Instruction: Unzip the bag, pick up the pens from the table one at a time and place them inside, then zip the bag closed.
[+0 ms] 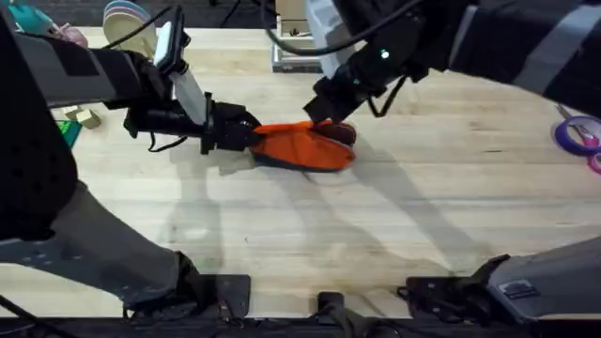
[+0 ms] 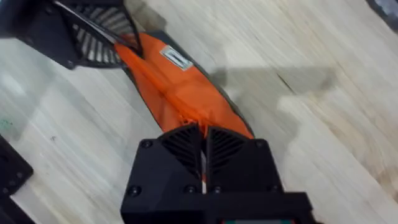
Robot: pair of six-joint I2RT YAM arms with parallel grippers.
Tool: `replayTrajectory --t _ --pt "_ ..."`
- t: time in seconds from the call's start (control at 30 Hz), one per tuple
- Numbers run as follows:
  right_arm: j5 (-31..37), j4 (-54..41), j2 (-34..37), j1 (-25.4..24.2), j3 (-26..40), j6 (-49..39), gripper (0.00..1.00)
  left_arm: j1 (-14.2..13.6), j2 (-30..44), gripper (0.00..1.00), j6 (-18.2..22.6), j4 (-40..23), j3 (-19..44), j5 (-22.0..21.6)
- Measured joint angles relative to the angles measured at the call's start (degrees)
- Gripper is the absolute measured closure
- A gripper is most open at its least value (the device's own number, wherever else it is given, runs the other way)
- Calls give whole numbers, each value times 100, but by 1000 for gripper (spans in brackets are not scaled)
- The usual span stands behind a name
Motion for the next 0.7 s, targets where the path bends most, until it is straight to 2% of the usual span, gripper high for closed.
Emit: replayTrajectory --t 0.53,0.57,0.67,0.7 --pt "-139 -728 1 -1136 0 -259 967 0 0 959 0 15 0 14" --pt "-249 -926 1 -1458 0 -379 966 -7 0 959 -7 11 0 23" --pt "-336 -933 1 -1617 -12 -381 966 -24 0 959 -15 -2 -2 43" --pt "-402 -844 1 -1809 -278 -379 966 -46 0 959 -15 -2 -2 58"
